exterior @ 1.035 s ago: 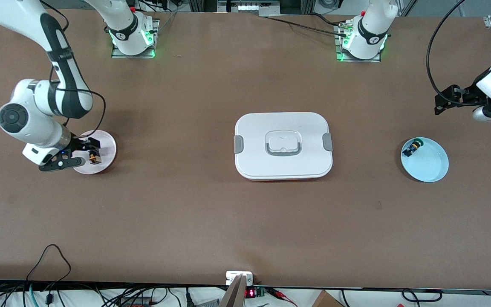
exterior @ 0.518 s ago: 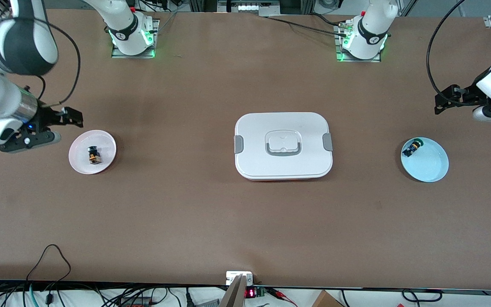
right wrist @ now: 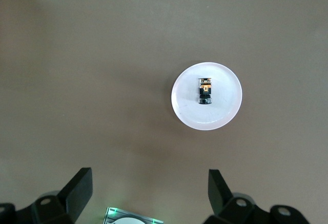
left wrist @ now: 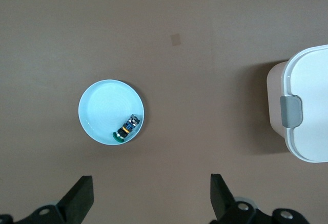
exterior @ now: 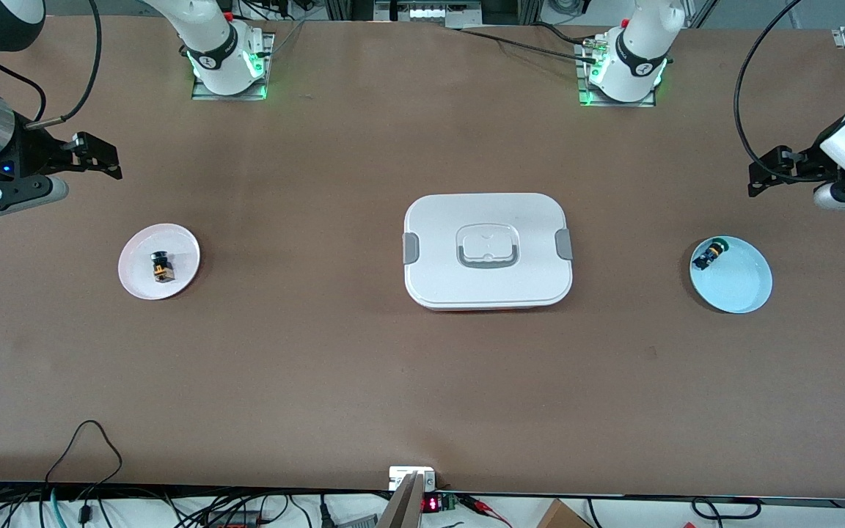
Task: Transfer orange switch to right arm and place
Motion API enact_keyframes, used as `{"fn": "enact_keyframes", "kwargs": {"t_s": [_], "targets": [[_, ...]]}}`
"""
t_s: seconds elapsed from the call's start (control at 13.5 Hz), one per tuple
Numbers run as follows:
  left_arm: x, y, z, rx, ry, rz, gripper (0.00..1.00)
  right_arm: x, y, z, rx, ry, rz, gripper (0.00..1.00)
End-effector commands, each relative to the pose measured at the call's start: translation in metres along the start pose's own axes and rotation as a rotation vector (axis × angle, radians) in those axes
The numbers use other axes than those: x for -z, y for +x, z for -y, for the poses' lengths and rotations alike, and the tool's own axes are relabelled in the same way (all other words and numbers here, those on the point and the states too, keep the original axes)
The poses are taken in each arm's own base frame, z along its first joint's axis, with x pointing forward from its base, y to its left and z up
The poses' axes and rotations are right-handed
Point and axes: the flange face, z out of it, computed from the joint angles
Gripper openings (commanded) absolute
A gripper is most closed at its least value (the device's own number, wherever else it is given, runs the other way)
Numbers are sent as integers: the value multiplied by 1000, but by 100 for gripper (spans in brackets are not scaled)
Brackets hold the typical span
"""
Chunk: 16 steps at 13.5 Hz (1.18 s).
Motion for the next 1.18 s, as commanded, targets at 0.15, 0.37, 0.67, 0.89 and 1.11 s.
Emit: {"fn": "enact_keyframes", "kwargs": {"t_s": [0.15, 0.37, 0.67, 0.89, 1.11], "targets": [[5, 3, -1, 10, 5, 5, 100, 14, 0, -1, 0, -6, -11, 100], [5, 3, -2, 10, 5, 4, 100, 15, 1, -5, -7, -6, -13, 100], [5, 3, -2, 10, 5, 4, 100, 16, 2, -5, -15, -2, -24, 100], [5, 2, -2, 10, 5, 6, 100, 11, 9, -8, -25, 30, -45, 100], [5, 3, -2, 10, 5, 4, 100, 15, 7, -7, -25, 32, -52, 100]]}}
